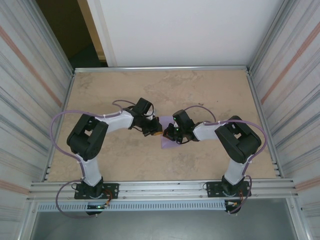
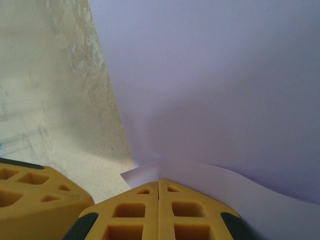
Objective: Fold a paper plane with a square sheet of paper (pick it up from the middle)
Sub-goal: Fold the triangle a second time at the center of the table.
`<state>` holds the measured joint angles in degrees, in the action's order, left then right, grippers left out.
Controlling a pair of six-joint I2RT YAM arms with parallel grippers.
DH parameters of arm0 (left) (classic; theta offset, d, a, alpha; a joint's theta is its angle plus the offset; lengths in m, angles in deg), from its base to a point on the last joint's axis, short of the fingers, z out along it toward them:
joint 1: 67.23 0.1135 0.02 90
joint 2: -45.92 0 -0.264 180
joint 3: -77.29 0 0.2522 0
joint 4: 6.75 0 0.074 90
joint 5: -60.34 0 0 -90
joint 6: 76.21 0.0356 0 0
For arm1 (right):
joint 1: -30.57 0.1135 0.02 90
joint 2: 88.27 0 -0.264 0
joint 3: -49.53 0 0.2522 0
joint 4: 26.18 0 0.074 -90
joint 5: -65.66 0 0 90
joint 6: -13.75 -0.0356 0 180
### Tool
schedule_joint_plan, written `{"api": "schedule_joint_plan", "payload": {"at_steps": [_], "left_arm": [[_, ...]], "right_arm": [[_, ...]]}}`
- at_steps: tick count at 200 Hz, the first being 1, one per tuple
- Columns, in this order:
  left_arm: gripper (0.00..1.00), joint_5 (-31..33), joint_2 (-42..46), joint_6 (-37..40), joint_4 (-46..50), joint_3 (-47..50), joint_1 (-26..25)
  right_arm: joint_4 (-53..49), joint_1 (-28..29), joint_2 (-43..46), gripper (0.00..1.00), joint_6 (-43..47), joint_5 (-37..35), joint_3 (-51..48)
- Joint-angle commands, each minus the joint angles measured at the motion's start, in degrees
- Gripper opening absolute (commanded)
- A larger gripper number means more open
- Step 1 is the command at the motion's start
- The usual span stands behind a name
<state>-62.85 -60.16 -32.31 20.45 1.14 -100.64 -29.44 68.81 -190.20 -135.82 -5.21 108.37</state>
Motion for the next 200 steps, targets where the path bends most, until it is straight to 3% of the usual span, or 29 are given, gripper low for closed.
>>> {"api": "schedule_joint_plan", "payload": {"at_steps": [1, 49, 118, 200], "left_arm": [[0.03, 0.4, -1.6, 1.3, 0.6, -2.3, 0.0], [0.00, 3.2, -3.6, 1.6, 2.9, -3.9, 0.1], [0.00, 0.1, -4.9, 1.3, 2.5, -4.1, 0.1], [0.00, 3.7, -6.8, 2.5, 5.6, -4.6, 0.1]], "right_arm": [[-6.4, -0.2, -2.5, 0.00, -0.4, -2.1, -2.2], [-6.0, -0.2, -2.6, 0.00, -0.7, -1.8, -2.3], [-5.8, -0.2, -2.7, 0.00, -1.1, -1.7, -2.4], [-5.2, -0.2, -2.4, 0.00, -1.5, -1.1, -2.4]]}}
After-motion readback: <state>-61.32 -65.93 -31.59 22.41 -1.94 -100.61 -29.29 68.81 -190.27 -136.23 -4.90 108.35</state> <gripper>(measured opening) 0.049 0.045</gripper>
